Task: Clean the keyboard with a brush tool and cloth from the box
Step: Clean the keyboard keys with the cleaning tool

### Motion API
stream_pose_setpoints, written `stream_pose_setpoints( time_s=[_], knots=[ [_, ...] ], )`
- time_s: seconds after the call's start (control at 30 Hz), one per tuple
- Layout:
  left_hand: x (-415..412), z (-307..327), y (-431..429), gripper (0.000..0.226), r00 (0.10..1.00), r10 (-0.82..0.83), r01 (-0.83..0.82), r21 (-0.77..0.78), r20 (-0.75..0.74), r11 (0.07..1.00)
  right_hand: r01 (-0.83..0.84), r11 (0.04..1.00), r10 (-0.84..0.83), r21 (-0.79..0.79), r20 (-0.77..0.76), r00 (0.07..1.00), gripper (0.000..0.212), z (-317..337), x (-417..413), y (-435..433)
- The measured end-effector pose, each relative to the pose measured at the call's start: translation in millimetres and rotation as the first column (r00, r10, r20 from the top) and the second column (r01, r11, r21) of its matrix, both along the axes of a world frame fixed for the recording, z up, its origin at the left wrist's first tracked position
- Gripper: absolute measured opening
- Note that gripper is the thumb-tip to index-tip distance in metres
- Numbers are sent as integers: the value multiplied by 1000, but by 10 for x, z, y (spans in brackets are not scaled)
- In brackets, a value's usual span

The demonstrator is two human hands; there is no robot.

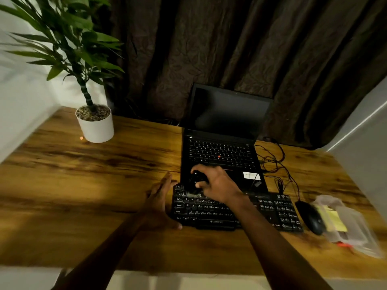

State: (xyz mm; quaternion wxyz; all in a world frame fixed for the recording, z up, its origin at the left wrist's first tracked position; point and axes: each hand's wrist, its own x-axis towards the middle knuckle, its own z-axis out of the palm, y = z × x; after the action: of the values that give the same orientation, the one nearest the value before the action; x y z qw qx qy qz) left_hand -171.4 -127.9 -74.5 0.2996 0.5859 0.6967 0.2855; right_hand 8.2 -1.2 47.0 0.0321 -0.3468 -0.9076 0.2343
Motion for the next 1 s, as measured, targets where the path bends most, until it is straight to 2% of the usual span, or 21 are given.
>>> stream_pose_setpoints(
  time_s=[0.27,0.37,0.5,0.57,0.63,0.8,1.0],
  knots=[
    [15,23,-6,153,1000,21,-21,-5,-15,1000,18,988,-48,151,196,979,51,93,288,158],
    [18,33,-19,152,1000,17,-17,-3,-5,1000,-17,993,-2,119,156,988,52,61,115,61],
    [17,7,-24,157,999,34,-34,1,13,999,-68,997,68,41,-8,998,44,48,-154,-80],
    [20,-13,-18,155,999,47,-47,-7,24,999,-65,998,66,17,-38,997,42,45,-173,-87],
    [17,-8,-13,157,997,46,-45,-14,56,999,-59,997,59,40,-19,998,44,71,-106,-52],
    [-1,-35,-7,160,999,15,-15,3,50,1000,-38,990,13,134,184,983,51,197,50,60],
    [16,6,-38,153,998,27,-26,-23,57,999,-92,995,88,47,78,993,46,113,-253,-159]
  ],
)
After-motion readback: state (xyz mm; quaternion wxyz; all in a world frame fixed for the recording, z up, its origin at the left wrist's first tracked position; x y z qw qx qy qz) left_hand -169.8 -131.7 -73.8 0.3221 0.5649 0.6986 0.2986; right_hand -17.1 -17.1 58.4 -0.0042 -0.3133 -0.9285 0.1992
